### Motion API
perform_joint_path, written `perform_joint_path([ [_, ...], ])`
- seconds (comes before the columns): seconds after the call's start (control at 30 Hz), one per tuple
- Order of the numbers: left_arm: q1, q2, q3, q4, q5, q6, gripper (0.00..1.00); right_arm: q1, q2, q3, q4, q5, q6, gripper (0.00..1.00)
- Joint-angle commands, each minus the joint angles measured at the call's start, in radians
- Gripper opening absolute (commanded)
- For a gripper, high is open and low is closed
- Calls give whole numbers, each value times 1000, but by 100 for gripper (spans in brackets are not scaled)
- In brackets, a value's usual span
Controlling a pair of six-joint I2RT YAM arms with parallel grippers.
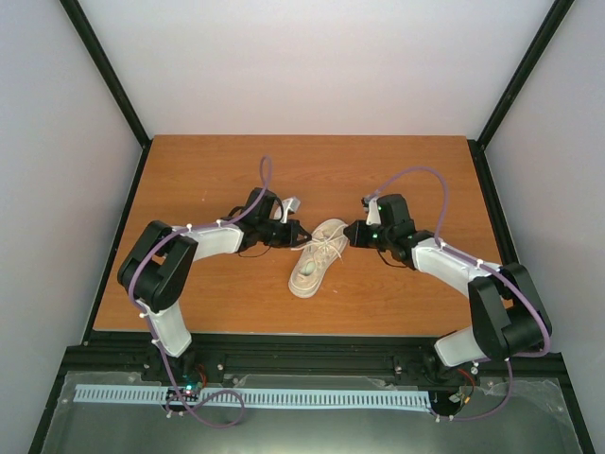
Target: Tie the shoes
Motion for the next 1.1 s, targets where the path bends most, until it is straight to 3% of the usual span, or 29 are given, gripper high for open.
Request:
perform_joint_path([
  [0.0, 29, -23, -9, -9, -35, -8, 1, -23, 2, 31, -22, 49, 31, 3],
  [0.63, 132, -72, -109, -37, -61, 23, 1, -109, 57, -25, -11, 43, 65, 3],
  [1.07, 134, -91, -114, -15, -26, 30, 1, -128, 76, 2, 2, -39, 9, 3],
])
